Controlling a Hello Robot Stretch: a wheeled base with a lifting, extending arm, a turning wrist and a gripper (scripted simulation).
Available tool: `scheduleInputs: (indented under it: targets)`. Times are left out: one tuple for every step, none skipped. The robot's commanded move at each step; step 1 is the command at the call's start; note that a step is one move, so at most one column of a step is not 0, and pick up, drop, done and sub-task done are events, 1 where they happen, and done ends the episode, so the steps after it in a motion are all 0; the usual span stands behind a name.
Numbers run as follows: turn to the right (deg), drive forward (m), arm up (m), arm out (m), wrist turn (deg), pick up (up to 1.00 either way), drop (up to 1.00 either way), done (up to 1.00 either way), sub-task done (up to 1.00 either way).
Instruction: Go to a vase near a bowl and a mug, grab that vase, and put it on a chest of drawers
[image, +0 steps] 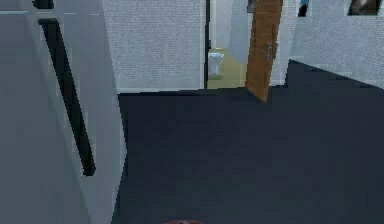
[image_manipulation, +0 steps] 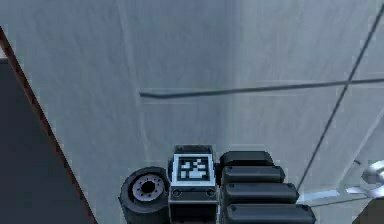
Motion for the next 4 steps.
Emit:
scheduleInputs:
  targets:
    - [0.0, 0.15, 0.00, 0.00, 0.0, 0.00, 0.00, 0.00, 0.00]
    - [9.0, 0.00, 0.00, 0.00, 0.0, 0.00, 0.00, 0.00, 0.00]
    - [0.0, 1.00, 0.00, 0.00, 0.0, 0.00, 0.00, 0.00, 0.00]
    - [0.0, 1.00, 0.00, 0.00, 0.0, 0.00, 0.00, 0.00, 0.00]
